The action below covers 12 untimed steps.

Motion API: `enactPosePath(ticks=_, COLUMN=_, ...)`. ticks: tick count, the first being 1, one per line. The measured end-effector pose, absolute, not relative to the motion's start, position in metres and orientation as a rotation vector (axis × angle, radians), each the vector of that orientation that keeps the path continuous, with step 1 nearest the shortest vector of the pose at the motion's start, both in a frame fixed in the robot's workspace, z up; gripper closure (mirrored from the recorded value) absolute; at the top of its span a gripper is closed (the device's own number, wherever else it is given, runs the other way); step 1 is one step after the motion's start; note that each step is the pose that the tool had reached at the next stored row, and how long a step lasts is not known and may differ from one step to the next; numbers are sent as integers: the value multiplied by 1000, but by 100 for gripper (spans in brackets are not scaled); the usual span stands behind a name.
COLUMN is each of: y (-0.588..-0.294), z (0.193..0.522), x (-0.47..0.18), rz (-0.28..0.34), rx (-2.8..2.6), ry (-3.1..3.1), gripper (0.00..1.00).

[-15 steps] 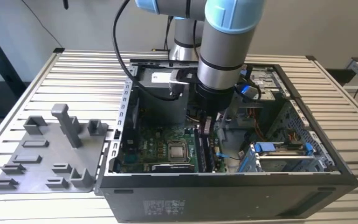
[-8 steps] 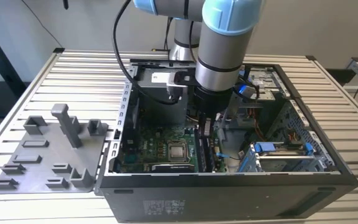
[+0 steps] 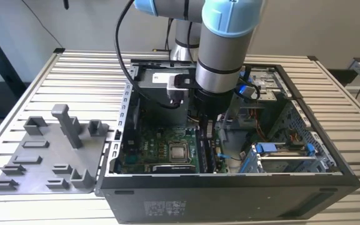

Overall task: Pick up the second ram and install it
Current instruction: 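Press down the second ram until it locks into place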

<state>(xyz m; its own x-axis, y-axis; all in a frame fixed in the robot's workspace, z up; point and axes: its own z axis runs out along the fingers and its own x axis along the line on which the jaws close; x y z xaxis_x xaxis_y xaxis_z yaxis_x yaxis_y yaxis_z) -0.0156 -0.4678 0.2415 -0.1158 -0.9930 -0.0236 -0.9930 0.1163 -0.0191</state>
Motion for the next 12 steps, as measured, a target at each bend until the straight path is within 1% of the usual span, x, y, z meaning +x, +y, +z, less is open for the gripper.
enactPosePath(ticks=3, y=-469, z=241, x=-16, rz=-6, rx=-2105, ry=2282, gripper=89)
enactPosePath(ticks=12, y=-471, z=239, x=-16, rz=-6, rx=-2114, ry=2274, gripper=89)
